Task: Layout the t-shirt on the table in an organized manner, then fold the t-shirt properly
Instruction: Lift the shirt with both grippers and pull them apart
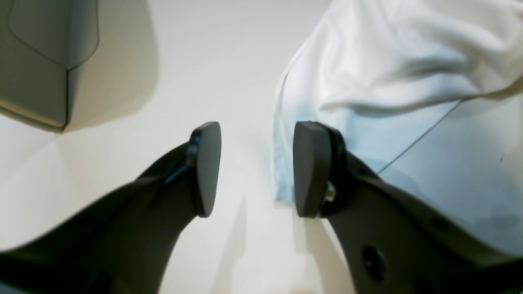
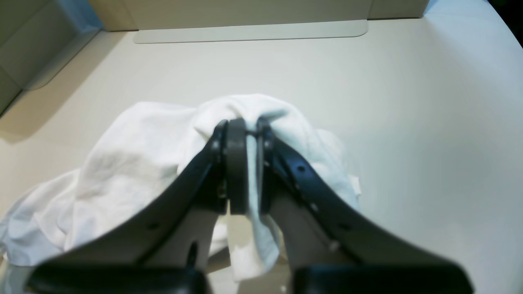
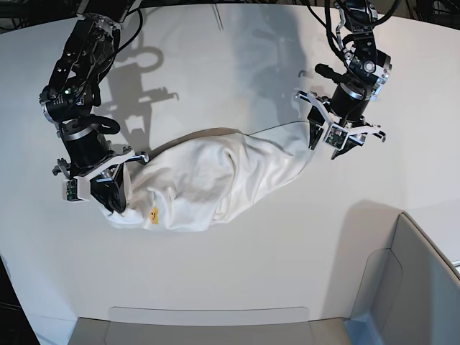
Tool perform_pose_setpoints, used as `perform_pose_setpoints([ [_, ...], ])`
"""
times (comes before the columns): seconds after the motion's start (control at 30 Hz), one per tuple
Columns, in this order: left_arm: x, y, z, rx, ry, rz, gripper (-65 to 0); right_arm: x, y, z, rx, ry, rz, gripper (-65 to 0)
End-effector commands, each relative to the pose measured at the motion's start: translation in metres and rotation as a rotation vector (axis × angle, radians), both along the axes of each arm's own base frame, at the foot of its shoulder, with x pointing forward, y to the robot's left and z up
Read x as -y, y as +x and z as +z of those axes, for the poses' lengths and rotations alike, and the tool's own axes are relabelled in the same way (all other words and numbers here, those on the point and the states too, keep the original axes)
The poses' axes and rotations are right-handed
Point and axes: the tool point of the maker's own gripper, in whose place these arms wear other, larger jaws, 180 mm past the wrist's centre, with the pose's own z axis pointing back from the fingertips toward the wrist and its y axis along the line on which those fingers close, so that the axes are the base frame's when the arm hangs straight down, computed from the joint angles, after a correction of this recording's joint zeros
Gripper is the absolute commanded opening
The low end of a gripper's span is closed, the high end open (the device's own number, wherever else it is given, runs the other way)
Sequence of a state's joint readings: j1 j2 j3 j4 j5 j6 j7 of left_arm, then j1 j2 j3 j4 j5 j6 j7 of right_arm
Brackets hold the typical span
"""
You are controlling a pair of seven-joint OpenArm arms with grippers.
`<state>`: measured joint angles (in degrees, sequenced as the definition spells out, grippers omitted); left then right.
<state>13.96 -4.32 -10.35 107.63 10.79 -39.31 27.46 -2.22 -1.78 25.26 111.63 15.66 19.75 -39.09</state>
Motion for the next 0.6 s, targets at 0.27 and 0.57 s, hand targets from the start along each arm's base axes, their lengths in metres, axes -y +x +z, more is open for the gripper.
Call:
perform_pose_setpoints([
  [0.27,0.024,-0.006,-0.017,-0.109,0.088,-0.140,-32.8,-0.002,-0.003,0.008,0.039,0.009,0.008,-65.0],
  [0.57,0.003,0.025,-0.046,-0.162,0.068,-0.039,-32.8,0.000,-0.006,0.004,0.026,0.005,0.003,-65.0],
])
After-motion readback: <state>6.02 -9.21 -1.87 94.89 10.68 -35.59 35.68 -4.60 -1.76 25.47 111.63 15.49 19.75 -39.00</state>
